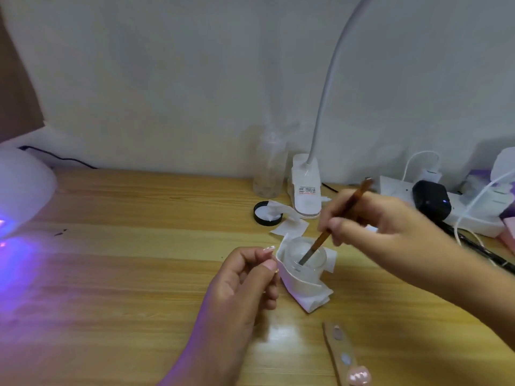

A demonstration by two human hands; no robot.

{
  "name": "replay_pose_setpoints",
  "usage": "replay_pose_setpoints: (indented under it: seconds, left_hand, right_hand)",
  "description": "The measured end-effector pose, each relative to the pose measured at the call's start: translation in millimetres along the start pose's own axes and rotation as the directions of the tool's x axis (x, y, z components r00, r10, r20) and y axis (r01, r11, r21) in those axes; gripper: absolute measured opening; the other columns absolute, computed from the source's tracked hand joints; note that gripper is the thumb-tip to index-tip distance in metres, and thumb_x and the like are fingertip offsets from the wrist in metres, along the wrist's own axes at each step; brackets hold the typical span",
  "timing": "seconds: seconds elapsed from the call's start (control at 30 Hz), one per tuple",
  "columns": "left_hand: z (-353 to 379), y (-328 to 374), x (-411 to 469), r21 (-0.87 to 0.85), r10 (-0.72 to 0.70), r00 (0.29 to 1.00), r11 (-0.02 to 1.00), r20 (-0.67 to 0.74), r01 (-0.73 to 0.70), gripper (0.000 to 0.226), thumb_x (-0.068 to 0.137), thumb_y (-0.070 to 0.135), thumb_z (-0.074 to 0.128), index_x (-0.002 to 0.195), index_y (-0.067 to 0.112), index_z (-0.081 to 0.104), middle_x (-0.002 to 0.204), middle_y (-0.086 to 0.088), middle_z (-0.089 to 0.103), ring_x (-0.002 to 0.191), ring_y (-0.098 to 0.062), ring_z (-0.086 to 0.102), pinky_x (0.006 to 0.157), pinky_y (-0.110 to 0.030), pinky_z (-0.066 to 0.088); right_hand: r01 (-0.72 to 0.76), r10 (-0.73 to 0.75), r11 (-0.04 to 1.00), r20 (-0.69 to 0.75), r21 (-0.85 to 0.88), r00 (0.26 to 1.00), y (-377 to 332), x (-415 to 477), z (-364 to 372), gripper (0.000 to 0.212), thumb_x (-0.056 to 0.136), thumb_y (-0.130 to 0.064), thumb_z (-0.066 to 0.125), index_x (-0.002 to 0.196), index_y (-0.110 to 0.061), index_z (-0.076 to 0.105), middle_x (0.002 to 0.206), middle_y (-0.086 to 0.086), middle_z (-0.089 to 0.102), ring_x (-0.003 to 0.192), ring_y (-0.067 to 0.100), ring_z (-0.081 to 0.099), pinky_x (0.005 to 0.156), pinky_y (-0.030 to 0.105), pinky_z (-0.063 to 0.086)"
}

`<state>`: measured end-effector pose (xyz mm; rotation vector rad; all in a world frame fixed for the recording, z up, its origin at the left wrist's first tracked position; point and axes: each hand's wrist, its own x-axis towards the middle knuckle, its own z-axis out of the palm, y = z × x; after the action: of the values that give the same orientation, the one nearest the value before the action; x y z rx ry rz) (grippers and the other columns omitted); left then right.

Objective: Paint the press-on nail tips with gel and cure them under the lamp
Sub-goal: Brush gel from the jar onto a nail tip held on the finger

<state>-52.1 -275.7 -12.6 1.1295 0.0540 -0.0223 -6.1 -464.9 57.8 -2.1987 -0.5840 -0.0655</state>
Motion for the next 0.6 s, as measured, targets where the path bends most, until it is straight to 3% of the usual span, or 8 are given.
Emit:
replay_pose_setpoints:
  seconds: [0.07,0.13,0.3,0.37,0.43,0.53,0.6]
  left_hand:
    - [0,0,-1,0.0,0.005,1.0,1.0,0.007,-0.005,0.011,0.06,0.034,0.07,0.07,0.034,0.073,0.063,0.005,0.061,0.053,-0.003,0.053,0.049,-0.014,0.045]
    - [-1,0,-1,0.018,0.006,1.0,1.0,0.014,-0.007,0.01,0.062,0.033,0.077,0.071,0.034,0.073,0.064,0.005,0.062,0.054,-0.003,0.054,0.051,-0.014,0.045]
    - [0,1,-2,0.016,0.005,1.0,1.0,0.009,-0.006,0.017,0.056,0.039,0.067,0.071,0.034,0.074,0.064,0.005,0.062,0.054,-0.005,0.054,0.051,-0.014,0.046]
    - [0,1,-2,0.025,0.003,1.0,1.0,0.009,-0.003,0.017,0.055,0.04,0.067,0.07,0.034,0.073,0.064,0.006,0.062,0.054,-0.004,0.054,0.051,-0.014,0.046]
    - [0,0,-2,0.031,-0.002,1.0,1.0,0.009,0.002,0.017,0.056,0.04,0.068,0.071,0.034,0.074,0.064,0.005,0.063,0.054,-0.004,0.054,0.051,-0.014,0.046]
    - [0,-1,0,0.036,-0.005,1.0,0.999,0.006,0.005,0.016,0.056,0.037,0.071,0.072,0.032,0.075,0.063,0.005,0.063,0.053,-0.003,0.054,0.05,-0.014,0.046]
    - [1,-1,1,0.059,-0.003,1.0,0.998,0.004,0.002,0.015,0.062,0.026,0.086,0.072,0.032,0.075,0.063,0.004,0.064,0.052,-0.003,0.054,0.049,-0.014,0.046]
  right_hand:
    - [0.019,0.021,0.98,-0.196,0.198,0.98,13,-12,-7,0.007,0.088,-0.033,0.065,0.088,-0.03,0.072,0.078,-0.001,0.07,0.071,0.007,0.065,0.067,0.015,0.051]
    - [0.041,0.068,0.949,-0.331,0.313,0.941,26,-27,-11,0.017,0.088,-0.04,0.065,0.091,-0.026,0.074,0.075,0.004,0.069,0.071,0.011,0.065,0.068,0.017,0.053]
    - [0.022,0.149,0.921,-0.403,0.388,0.903,44,-52,-14,0.051,0.069,-0.066,0.069,0.093,-0.022,0.075,0.075,0.006,0.068,0.072,0.014,0.064,0.068,0.019,0.055]
    - [0.05,0.134,0.92,-0.431,0.39,0.892,44,-58,-17,0.053,0.069,-0.069,0.07,0.092,-0.022,0.075,0.073,0.005,0.067,0.07,0.013,0.064,0.067,0.019,0.054]
    - [0.083,0.131,0.905,-0.459,0.418,0.879,44,-61,-17,0.045,0.074,-0.062,0.071,0.09,-0.02,0.074,0.071,0.003,0.066,0.071,0.013,0.063,0.067,0.019,0.054]
    - [0.097,0.161,0.876,-0.475,0.473,0.865,47,-61,-7,0.019,0.084,-0.033,0.065,0.09,-0.018,0.075,0.077,0.005,0.069,0.074,0.016,0.067,0.069,0.02,0.054]
    - [0.076,0.209,0.843,-0.454,0.533,0.866,49,-62,4,0.022,0.083,-0.036,0.069,0.092,-0.016,0.076,0.081,0.007,0.071,0.076,0.019,0.069,0.071,0.021,0.056]
